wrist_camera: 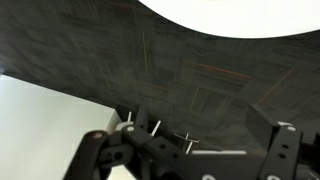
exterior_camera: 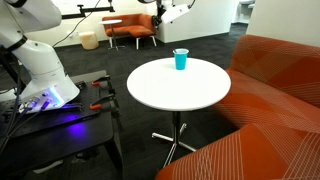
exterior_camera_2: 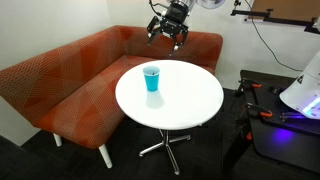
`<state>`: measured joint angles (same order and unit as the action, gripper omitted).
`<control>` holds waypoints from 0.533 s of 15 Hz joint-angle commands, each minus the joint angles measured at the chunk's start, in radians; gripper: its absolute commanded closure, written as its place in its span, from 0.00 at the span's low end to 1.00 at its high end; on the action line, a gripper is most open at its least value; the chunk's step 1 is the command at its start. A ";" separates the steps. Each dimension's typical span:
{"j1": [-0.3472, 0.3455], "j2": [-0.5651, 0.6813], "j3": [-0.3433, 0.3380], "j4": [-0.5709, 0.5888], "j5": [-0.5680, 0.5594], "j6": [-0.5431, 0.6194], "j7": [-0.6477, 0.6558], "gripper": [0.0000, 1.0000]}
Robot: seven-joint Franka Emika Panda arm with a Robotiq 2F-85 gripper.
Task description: Put the pen in the cup
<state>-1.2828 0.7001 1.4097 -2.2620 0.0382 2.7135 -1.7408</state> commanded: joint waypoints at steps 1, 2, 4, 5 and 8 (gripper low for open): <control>-0.056 -0.127 0.050 -0.049 -0.018 0.027 0.064 0.00; -0.070 -0.139 0.059 -0.053 -0.021 0.022 0.066 0.00; -0.034 -0.076 0.032 -0.021 -0.021 0.002 0.032 0.00; -0.038 -0.084 0.034 -0.023 -0.021 0.002 0.032 0.00; -0.035 -0.075 0.030 -0.023 -0.021 0.002 0.032 0.00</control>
